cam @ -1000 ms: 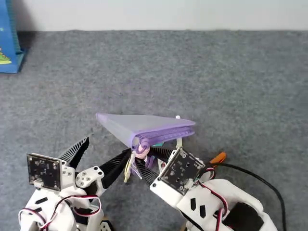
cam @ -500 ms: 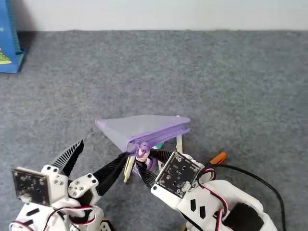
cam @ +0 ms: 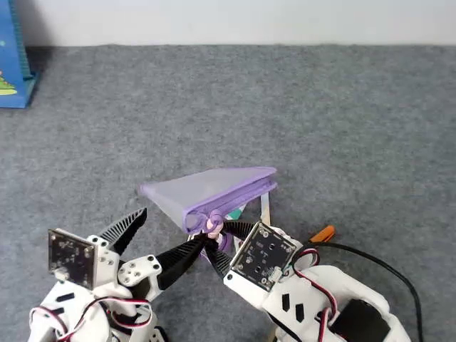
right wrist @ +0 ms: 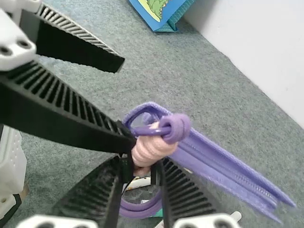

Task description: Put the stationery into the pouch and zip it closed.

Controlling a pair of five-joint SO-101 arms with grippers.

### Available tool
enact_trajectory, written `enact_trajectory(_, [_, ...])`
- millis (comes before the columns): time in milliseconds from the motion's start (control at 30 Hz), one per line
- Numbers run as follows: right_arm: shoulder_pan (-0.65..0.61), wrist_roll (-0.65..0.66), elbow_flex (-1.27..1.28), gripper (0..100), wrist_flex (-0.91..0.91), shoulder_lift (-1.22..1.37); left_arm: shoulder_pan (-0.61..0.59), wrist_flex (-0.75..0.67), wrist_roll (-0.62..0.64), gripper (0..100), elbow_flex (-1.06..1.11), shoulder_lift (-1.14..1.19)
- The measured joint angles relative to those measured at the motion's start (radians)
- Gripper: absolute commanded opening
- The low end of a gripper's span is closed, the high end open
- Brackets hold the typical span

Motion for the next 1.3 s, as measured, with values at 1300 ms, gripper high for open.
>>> enact_trajectory(1300, [-0.126,0.0,-0.044,0.7,0.135,-0.081,0.006,-0.006,-0.175,1,0.121,0.0])
